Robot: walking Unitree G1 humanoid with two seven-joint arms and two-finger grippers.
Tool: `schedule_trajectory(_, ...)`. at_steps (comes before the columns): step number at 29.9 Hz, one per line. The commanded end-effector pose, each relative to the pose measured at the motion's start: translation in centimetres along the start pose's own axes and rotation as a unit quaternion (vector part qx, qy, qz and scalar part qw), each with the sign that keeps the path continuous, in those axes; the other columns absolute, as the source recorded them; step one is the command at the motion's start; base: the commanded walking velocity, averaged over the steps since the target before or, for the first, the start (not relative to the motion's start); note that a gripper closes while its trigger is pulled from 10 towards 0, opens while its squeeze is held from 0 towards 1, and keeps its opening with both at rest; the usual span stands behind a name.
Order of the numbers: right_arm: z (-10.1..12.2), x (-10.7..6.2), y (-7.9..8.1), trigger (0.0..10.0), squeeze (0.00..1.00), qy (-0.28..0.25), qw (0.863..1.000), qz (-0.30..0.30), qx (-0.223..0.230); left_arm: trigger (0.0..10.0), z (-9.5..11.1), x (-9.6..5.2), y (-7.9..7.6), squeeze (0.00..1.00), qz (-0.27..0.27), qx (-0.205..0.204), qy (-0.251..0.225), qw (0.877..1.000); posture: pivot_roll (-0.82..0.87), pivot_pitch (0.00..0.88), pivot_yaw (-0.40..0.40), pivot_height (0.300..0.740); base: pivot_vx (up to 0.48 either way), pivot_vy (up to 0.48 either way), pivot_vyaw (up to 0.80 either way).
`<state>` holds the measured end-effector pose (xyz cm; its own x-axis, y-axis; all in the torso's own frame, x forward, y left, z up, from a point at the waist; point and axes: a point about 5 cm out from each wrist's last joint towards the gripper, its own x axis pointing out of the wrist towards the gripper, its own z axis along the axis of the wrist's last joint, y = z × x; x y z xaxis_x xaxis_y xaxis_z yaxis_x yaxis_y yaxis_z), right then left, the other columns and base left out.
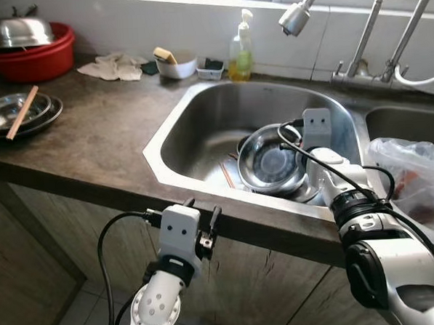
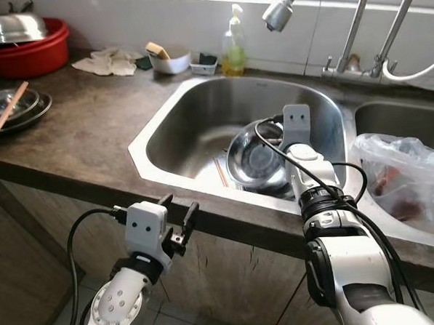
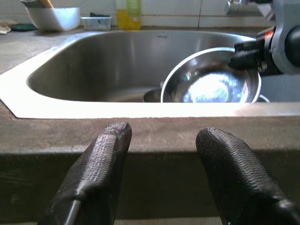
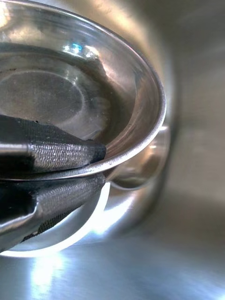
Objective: Kitchen organization
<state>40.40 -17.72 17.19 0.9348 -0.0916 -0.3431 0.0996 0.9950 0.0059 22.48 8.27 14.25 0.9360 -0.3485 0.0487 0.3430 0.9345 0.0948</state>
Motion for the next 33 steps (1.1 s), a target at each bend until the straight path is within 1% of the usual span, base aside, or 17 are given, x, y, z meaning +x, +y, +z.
schedule_trajectory(1, 0.7, 0.1, -0.2, 10.0, 0.00, -0.001, 1.000, 0.003, 0.016, 10.0, 0.4, -0.3, -0.2, 0.00, -0.002, 0.002, -0.004, 1.000, 0.09, 0.123, -0.087, 0.740, 0.000, 0.000, 0.00)
schedule_trajectory(3, 0.1, 0.1, -0.2, 10.0, 0.00, 0.013, 1.000, 0.009, 0.009, 10.0, 0.4, -0.3, -0.2, 0.00, -0.003, 0.002, -0.002, 1.000, 0.09, 0.121, -0.087, 0.740, 0.000, 0.000, 0.00)
schedule_trajectory(4, -0.1, 0.1, -0.2, 10.0, 0.06, 0.019, 1.000, 0.012, 0.005, 10.0, 0.4, -0.4, -0.3, 0.00, -0.003, 0.002, -0.001, 1.000, 0.09, 0.119, -0.085, 0.740, 0.000, 0.000, 0.00)
schedule_trajectory(5, -0.2, 0.2, -0.2, 10.0, 0.06, 0.020, 1.000, 0.013, 0.006, 10.0, 0.3, -0.4, -0.3, 0.00, -0.004, 0.002, 0.000, 1.000, 0.09, 0.114, -0.088, 0.740, 0.000, 0.000, 0.00)
schedule_trajectory(6, -0.1, 0.2, -0.3, 10.0, 1.00, 0.019, 1.000, 0.013, 0.008, 10.0, 0.3, -0.3, -0.3, 0.00, -0.005, 0.001, 0.000, 1.000, 0.09, 0.111, -0.088, 0.740, 0.000, 0.000, 0.00)
schedule_trajectory(13, 1.0, 0.2, -0.6, 10.0, 1.00, -0.008, 1.000, 0.011, 0.017, 10.0, 0.3, 0.1, -0.3, 0.00, -0.003, 0.003, 0.000, 1.000, 0.08, 0.093, -0.082, 0.740, 0.000, 0.000, 0.00)
schedule_trajectory(16, 2.5, -0.1, -0.6, 10.0, 1.00, -0.053, 0.998, 0.004, 0.025, 10.0, 0.3, 0.4, -0.2, 0.00, -0.004, 0.004, -0.002, 1.000, 0.08, 0.075, -0.079, 0.740, 0.000, 0.000, 0.00)
schedule_trajectory(20, 3.4, -0.6, -0.5, 10.0, 1.00, -0.092, 0.995, 0.000, 0.027, 10.0, 0.2, 0.7, -0.2, 0.00, -0.004, 0.005, -0.003, 1.000, 0.07, 0.058, -0.077, 0.740, 0.000, 0.000, 0.00)
schedule_trajectory(21, 3.8, -0.8, -0.5, 10.0, 0.91, -0.114, 0.993, -0.002, 0.032, 10.0, 0.2, 0.9, -0.1, 0.00, -0.004, 0.006, -0.005, 1.000, 0.07, 0.050, -0.076, 0.740, 0.000, 0.000, 0.00)
schedule_trajectory(22, 4.2, -1.2, -0.4, 10.0, 0.00, -0.135, 0.990, 0.004, 0.029, 10.0, 0.2, 1.0, -0.1, 0.00, -0.004, 0.006, -0.006, 1.000, 0.07, 0.041, -0.076, 0.740, 0.000, 0.000, 0.00)
schedule_trajectory(23, 4.2, -1.2, -0.4, 10.0, 0.00, -0.135, 0.990, 0.004, 0.029, 10.0, 0.2, 1.0, -0.1, 0.00, -0.004, 0.006, -0.006, 1.000, 0.07, 0.041, -0.076, 0.740, 0.000, 0.000, 0.00)
schedule_trajectory(24, 4.5, -1.6, -0.4, 10.0, 0.00, -0.153, 0.988, 0.007, 0.028, 10.0, 0.1, 1.1, -0.1, 0.00, -0.003, 0.006, -0.006, 1.000, 0.07, 0.036, -0.074, 0.740, 0.000, 0.000, 0.00)
schedule_trajectory(25, 4.9, -3.6, 0.1, 10.0, 0.00, -0.221, 0.975, 0.024, 0.017, 10.0, 0.2, 1.4, 0.1, 0.00, -0.003, 0.008, -0.010, 1.000, 0.06, 0.019, -0.068, 0.740, 0.000, 0.000, 0.00)
schedule_trajectory(26, 5.0, -4.3, 0.2, 10.0, 0.00, -0.241, 0.970, 0.027, 0.015, 10.0, 0.2, 1.5, 0.1, 0.00, -0.003, 0.008, -0.010, 1.000, 0.06, 0.016, -0.067, 0.740, 0.000, 0.000, 0.00)
schedule_trajectory(30, 4.4, -6.2, 0.8, 10.0, 0.00, -0.269, 0.962, 0.050, 0.013, 10.0, 0.0, 1.7, 0.2, 0.00, -0.003, 0.009, -0.012, 1.000, 0.05, 0.000, -0.064, 0.740, 0.000, 0.000, 0.00)
schedule_trajectory(31, 3.8, -7.6, 1.1, 10.0, 0.00, -0.286, 0.956, 0.063, 0.015, 10.0, 0.0, 1.8, 0.3, 0.00, -0.004, 0.010, -0.013, 1.000, 0.05, 0.000, -0.057, 0.740, 0.000, 0.000, 0.00)
schedule_trajectory(33, 3.1, -8.9, 1.1, 10.0, 0.00, -0.300, 0.952, 0.066, 0.017, 10.0, 0.0, 1.9, 0.3, 0.00, -0.005, 0.010, -0.014, 1.000, 0.04, 0.000, -0.056, 0.740, 0.000, 0.000, 0.00)
